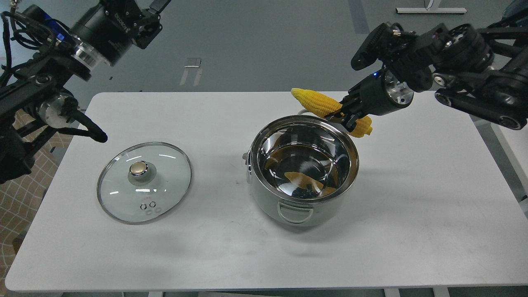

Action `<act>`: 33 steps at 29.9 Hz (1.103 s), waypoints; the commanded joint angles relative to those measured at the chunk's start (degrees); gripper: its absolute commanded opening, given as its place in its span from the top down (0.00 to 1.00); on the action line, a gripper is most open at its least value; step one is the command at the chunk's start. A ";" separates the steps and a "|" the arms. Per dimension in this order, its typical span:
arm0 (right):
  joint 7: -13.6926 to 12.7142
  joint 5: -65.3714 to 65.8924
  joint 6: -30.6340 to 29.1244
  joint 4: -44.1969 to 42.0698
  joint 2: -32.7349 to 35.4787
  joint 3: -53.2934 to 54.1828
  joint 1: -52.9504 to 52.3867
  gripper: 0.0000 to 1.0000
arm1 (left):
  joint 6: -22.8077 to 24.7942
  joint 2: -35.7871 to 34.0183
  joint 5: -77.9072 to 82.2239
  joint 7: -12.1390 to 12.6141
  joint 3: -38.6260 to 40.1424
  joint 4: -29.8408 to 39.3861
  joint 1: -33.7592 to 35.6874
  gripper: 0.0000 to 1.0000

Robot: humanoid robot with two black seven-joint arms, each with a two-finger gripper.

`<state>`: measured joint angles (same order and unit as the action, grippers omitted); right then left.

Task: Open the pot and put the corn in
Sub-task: 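Lift the corn cob and carry it over the open pot, then release the corn into the pot and raise the right gripper away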

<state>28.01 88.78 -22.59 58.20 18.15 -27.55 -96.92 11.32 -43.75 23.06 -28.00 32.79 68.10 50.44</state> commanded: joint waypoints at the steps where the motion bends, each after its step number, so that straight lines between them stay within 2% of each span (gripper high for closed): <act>1: -0.01 -0.36 0.00 -1.51 -5.04 -2.06 0.16 1.00 | 0.02 -0.11 -0.03 0.00 0.00 0.01 -0.08 0.09; 6: -0.01 -4.05 0.00 -2.39 -9.18 -4.87 0.86 0.97 | 0.10 -0.37 -0.03 0.00 0.00 0.01 -0.17 0.09; 12: -0.01 -4.32 0.00 -2.92 -10.94 -6.72 3.49 0.87 | 0.10 -0.28 -0.03 0.00 0.00 0.10 -0.08 0.09; 16: -0.01 -5.11 0.09 -3.97 -11.73 -6.73 4.90 0.86 | 0.10 -0.28 -0.03 0.00 0.00 0.01 -0.25 0.09; 23: -0.01 -5.20 0.70 -4.85 -12.43 -6.73 5.87 0.51 | 0.10 -0.20 -0.03 0.00 0.00 0.10 -0.34 0.09; 26: -0.01 -5.37 0.79 -5.03 -12.61 -6.73 6.13 0.43 | 0.10 -0.20 -0.03 0.00 0.00 0.10 -0.43 0.08; 33: -0.01 -5.73 0.79 -5.03 -12.61 -6.73 6.31 0.31 | 0.10 -0.20 -0.03 0.00 0.00 0.10 -0.43 0.08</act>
<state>28.00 83.14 -21.79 53.18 5.54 -34.27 -90.67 11.43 -43.95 23.02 -28.00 32.78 68.20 50.01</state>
